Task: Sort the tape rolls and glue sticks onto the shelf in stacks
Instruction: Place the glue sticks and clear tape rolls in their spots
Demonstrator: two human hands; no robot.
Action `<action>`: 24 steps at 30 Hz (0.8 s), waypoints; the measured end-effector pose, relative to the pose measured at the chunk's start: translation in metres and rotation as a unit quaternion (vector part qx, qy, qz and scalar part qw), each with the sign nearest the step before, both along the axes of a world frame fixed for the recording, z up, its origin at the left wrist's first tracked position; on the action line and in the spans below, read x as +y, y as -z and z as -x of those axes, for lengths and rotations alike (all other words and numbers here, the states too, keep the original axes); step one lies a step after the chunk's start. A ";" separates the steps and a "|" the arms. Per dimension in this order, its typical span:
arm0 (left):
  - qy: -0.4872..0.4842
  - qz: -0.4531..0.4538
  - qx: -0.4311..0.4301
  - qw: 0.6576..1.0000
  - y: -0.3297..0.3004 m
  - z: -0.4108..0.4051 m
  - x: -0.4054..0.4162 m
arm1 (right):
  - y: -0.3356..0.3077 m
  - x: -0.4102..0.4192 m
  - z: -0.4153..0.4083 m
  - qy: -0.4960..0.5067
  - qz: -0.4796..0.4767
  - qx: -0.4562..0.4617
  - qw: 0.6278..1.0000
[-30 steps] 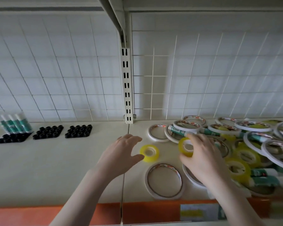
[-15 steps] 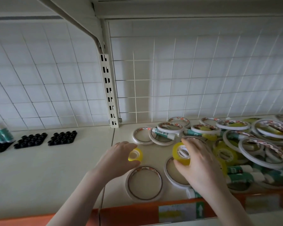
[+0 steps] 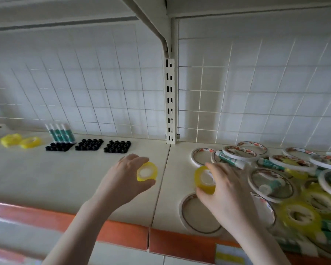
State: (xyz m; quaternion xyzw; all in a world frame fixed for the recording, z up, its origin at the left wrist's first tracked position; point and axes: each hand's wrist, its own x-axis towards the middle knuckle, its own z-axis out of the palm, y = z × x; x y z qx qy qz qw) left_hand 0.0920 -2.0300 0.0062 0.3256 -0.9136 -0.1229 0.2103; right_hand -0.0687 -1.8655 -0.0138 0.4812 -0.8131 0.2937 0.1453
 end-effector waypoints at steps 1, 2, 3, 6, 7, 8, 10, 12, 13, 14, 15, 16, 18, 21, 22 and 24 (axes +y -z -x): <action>-0.013 0.004 0.002 1.000 -0.002 -0.012 -0.005 | -0.001 -0.011 -0.008 -0.014 0.002 0.000 1.000; -0.023 0.009 0.005 1.000 -0.004 -0.024 -0.011 | -0.002 -0.021 -0.016 -0.025 0.002 0.002 1.000; -0.033 0.014 0.008 0.999 -0.005 -0.038 -0.017 | -0.002 -0.032 -0.025 -0.034 0.002 0.006 0.999; -0.061 0.020 0.023 0.998 -0.007 -0.079 -0.037 | -0.004 -0.067 -0.058 -0.059 -0.004 0.004 0.998; -0.070 0.020 0.028 0.997 -0.007 -0.094 -0.045 | -0.004 -0.078 -0.070 -0.066 -0.004 0.003 0.998; -0.078 0.021 0.034 0.996 -0.007 -0.110 -0.053 | -0.004 -0.091 -0.083 -0.072 -0.002 0.003 0.997; -0.085 0.024 0.041 0.995 -0.006 -0.142 -0.073 | -0.002 -0.117 -0.111 -0.077 -0.002 0.004 0.997; -0.089 0.029 0.041 0.995 -0.004 -0.178 -0.097 | 0.000 -0.144 -0.144 -0.074 -0.002 -0.002 0.997; -0.091 0.031 0.039 0.995 -0.004 -0.196 -0.110 | 0.000 -0.158 -0.162 -0.073 -0.001 -0.009 0.997; -0.092 0.034 0.038 0.994 -0.004 -0.214 -0.123 | -0.001 -0.172 -0.180 -0.075 0.002 -0.016 0.997; -0.093 0.038 0.038 0.994 -0.004 -0.232 -0.137 | -0.002 -0.187 -0.198 -0.080 0.004 -0.022 0.997; -0.095 0.041 0.037 0.994 -0.004 -0.250 -0.151 | -0.002 -0.201 -0.215 -0.084 0.002 -0.026 0.996; -0.094 0.043 0.036 0.994 -0.005 -0.283 -0.176 | -0.003 -0.227 -0.247 -0.086 0.001 -0.036 0.996; -0.091 0.048 0.033 0.994 -0.007 -0.325 -0.212 | -0.006 -0.262 -0.285 -0.071 0.007 -0.048 0.996; -0.092 0.046 0.034 0.994 -0.007 -0.336 -0.223 | -0.007 -0.272 -0.295 -0.066 0.004 -0.051 0.997; -0.092 0.042 0.037 0.994 -0.007 -0.353 -0.243 | -0.008 -0.291 -0.312 -0.062 0.000 -0.053 0.997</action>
